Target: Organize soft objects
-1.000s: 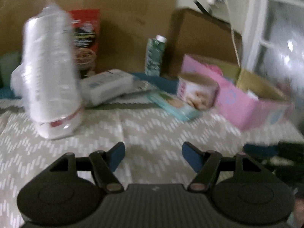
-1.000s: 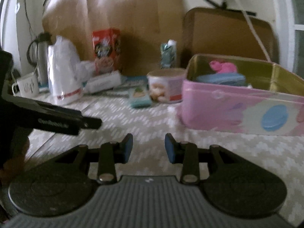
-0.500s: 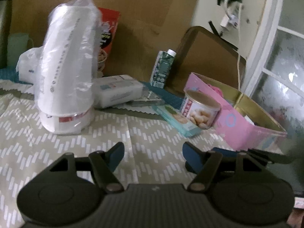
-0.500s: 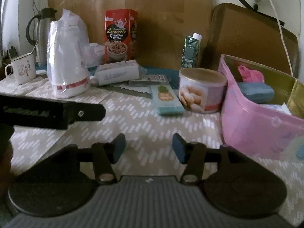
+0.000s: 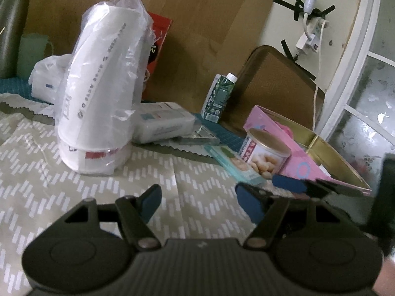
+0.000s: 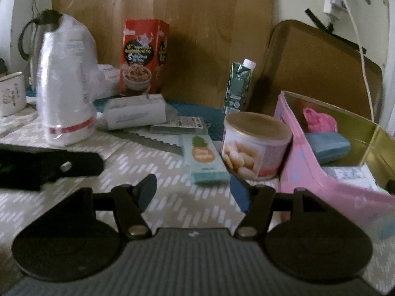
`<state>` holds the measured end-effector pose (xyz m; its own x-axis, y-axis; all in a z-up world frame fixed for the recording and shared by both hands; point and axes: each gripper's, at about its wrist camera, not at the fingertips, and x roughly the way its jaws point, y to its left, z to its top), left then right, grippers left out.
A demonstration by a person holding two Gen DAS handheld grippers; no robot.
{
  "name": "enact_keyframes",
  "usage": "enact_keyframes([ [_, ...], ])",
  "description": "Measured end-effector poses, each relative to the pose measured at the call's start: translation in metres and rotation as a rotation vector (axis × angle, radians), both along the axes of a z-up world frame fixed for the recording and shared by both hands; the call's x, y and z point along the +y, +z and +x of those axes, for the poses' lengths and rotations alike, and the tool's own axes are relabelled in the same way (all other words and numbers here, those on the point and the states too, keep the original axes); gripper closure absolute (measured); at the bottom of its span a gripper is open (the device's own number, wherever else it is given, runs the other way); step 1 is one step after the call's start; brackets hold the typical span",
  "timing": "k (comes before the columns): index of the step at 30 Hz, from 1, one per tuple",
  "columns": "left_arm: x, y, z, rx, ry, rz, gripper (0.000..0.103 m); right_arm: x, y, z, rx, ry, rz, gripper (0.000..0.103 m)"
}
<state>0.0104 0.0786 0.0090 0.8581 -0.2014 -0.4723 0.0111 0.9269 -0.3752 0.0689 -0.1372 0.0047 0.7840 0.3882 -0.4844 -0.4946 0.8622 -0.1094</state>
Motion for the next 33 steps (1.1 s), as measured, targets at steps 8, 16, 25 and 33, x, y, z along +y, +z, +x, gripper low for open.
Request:
enact_keyframes([
  [8, 0.004, -0.002, 0.003, 0.012, -0.005, -0.034, 0.025, 0.003, 0.0, 0.023, 0.036, -0.024, 0.004, 0.035],
  [16, 0.004, -0.002, 0.004, 0.021, -0.006, -0.036, 0.025, 0.0, -0.003, 0.034, 0.12, -0.003, 0.066, 0.059],
  [25, 0.006, -0.004, 0.008, 0.037, 0.001, -0.03, 0.02, -0.01, -0.007, -0.008, 0.095, 0.075, 0.052, 0.059],
  [33, -0.01, -0.004, 0.013, 0.075, 0.003, 0.099, 0.017, -0.035, -0.01, -0.067, 0.106, 0.165, 0.068, 0.058],
])
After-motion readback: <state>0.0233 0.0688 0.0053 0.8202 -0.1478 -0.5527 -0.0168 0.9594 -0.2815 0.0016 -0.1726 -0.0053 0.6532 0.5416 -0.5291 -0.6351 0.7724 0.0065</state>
